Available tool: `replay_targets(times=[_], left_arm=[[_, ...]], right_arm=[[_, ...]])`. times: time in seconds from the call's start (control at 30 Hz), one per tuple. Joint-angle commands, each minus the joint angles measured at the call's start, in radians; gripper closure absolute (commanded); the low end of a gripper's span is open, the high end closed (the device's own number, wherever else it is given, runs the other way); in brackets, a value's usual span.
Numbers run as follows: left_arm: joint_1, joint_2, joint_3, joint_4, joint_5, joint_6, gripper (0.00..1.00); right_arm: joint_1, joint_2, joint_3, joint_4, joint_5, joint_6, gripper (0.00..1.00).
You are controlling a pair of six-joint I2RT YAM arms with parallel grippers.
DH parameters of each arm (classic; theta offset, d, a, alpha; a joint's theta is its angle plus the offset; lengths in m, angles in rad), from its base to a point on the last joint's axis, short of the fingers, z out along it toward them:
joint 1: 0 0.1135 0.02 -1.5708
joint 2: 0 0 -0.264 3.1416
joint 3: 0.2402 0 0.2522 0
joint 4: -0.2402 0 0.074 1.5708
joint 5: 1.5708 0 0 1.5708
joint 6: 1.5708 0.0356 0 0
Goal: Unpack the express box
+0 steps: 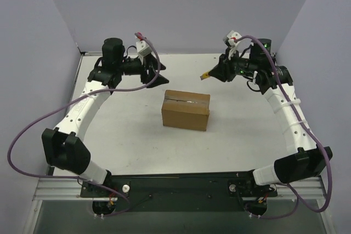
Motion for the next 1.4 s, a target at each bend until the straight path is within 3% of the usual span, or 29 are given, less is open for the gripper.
replay_targets(times=[0.0, 0.13, 0.33, 0.47, 0.73, 0.83, 0.9, 0.93, 1.0, 1.07, 1.1, 1.2, 1.37], left_arm=[[-0.081, 0.126, 0.158, 0.15, 0.078, -0.068, 0.21], [-0.137, 0.178, 0.194, 0.3, 0.097, -0.154, 0.21], [-0.175, 0.207, 0.198, 0.361, 0.108, -0.245, 0.23], [-0.175, 0.236, 0.223, 0.371, 0.149, -0.269, 0.4], [-0.175, 0.302, 0.287, 0.377, 0.224, -0.318, 0.63], [-0.175, 0.327, 0.316, 0.375, 0.252, -0.337, 0.96], [-0.173, 0.339, 0.321, 0.404, 0.273, -0.373, 1.0], [-0.172, 0.342, 0.318, 0.438, 0.281, -0.402, 1.0], [-0.167, 0.348, 0.286, 0.622, 0.289, -0.56, 1.0], [-0.167, 0.354, 0.292, 0.653, 0.284, -0.591, 1.0], [-0.167, 0.353, 0.289, 0.656, 0.286, -0.591, 1.0], [-0.17, 0.354, 0.287, 0.664, 0.292, -0.604, 1.0], [-0.18, 0.364, 0.293, 0.681, 0.289, -0.616, 1.0]], right_arm=[[0.041, 0.007, -0.01, 0.209, -0.324, -0.032, 1.0], [0.092, 0.049, 0.048, 0.252, -0.359, -0.041, 1.0], [0.143, 0.068, 0.079, 0.252, -0.365, -0.078, 1.0], [0.161, 0.069, 0.081, 0.252, -0.352, -0.089, 1.0], [0.173, 0.082, 0.087, 0.275, -0.322, -0.069, 1.0], [0.17, 0.085, 0.087, 0.297, -0.306, -0.029, 1.0], [0.166, 0.086, 0.081, 0.335, -0.269, 0.024, 1.0], [0.151, 0.086, 0.07, 0.392, -0.25, 0.126, 1.0], [0.124, 0.089, 0.07, 0.43, -0.227, 0.233, 0.75], [0.077, 0.108, 0.096, 0.434, -0.262, 0.355, 0.54], [0.062, 0.114, 0.107, 0.434, -0.345, 0.385, 0.49], [0.034, 0.134, 0.125, 0.434, -0.495, 0.422, 0.45], [0.054, 0.1, 0.066, 0.434, -0.517, 0.357, 0.46]])
